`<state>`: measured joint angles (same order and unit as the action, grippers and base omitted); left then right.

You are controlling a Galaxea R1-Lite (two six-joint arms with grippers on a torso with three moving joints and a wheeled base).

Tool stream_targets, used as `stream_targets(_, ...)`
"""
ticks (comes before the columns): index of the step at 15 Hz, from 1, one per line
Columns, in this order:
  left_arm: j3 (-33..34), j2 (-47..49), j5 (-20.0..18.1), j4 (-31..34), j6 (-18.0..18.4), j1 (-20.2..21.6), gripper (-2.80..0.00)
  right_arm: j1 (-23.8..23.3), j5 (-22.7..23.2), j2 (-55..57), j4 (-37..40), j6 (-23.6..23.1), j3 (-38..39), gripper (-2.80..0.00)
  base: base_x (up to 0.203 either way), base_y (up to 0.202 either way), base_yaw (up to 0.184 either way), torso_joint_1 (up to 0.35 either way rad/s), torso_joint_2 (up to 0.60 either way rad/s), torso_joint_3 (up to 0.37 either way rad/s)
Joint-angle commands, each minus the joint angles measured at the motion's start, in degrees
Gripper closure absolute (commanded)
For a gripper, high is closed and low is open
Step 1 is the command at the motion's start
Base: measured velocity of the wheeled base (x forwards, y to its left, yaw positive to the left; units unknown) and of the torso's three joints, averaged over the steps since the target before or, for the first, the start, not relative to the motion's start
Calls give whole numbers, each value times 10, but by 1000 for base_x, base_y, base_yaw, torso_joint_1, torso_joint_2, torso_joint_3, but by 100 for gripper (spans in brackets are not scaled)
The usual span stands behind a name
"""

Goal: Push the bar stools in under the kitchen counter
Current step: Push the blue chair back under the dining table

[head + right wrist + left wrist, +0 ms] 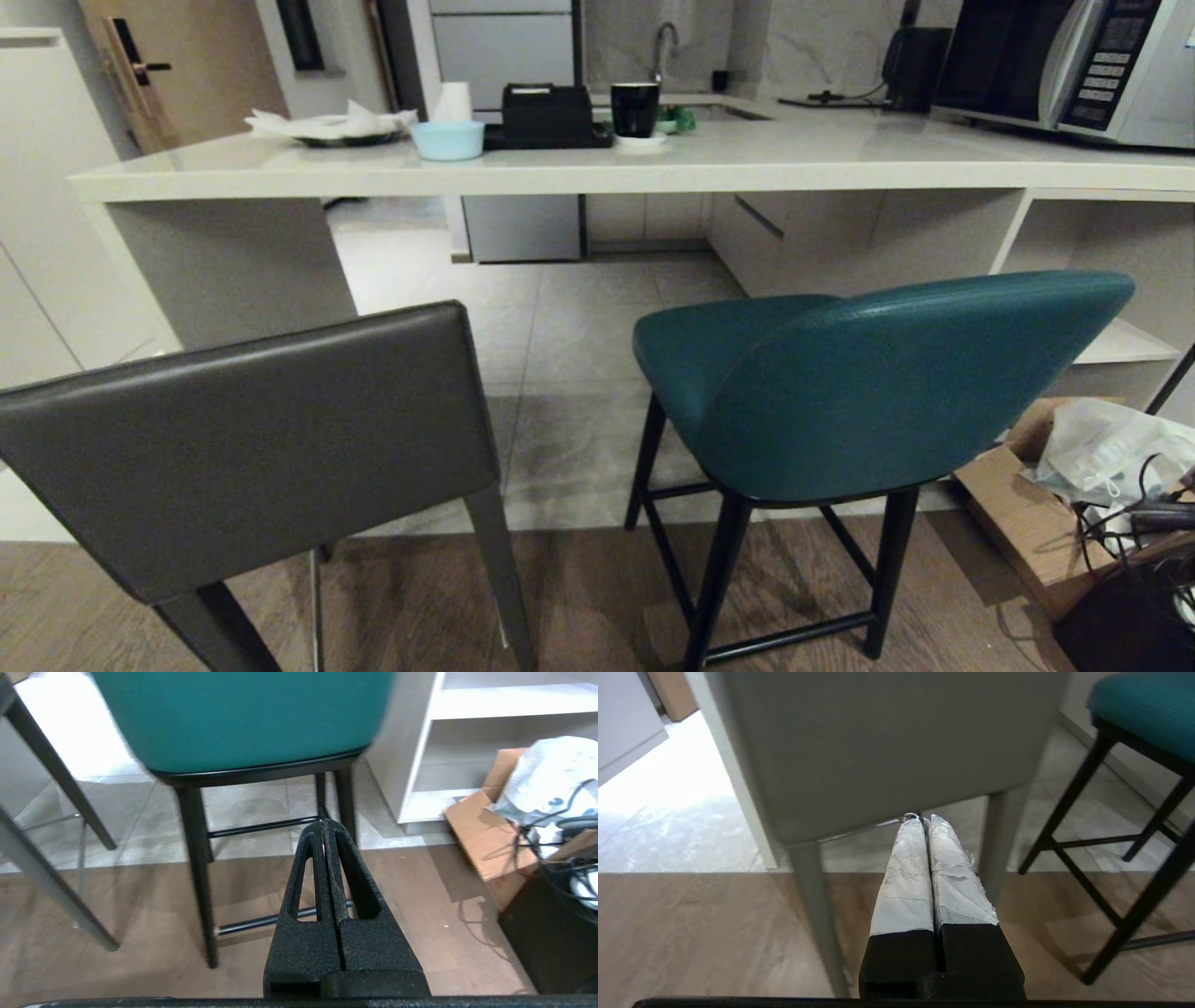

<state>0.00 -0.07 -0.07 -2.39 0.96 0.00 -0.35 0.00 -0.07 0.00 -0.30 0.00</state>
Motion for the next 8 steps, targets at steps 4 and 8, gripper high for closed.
stream_targets(4,11,0,0,-1,0,0,0,0,0,1,0,0,0,0,0,-192,2,2,3,3)
stream_targets(8,11,0,0,-1,0,0,0,0,0,1,0,0,0,0,0,-191,3,2,1,3)
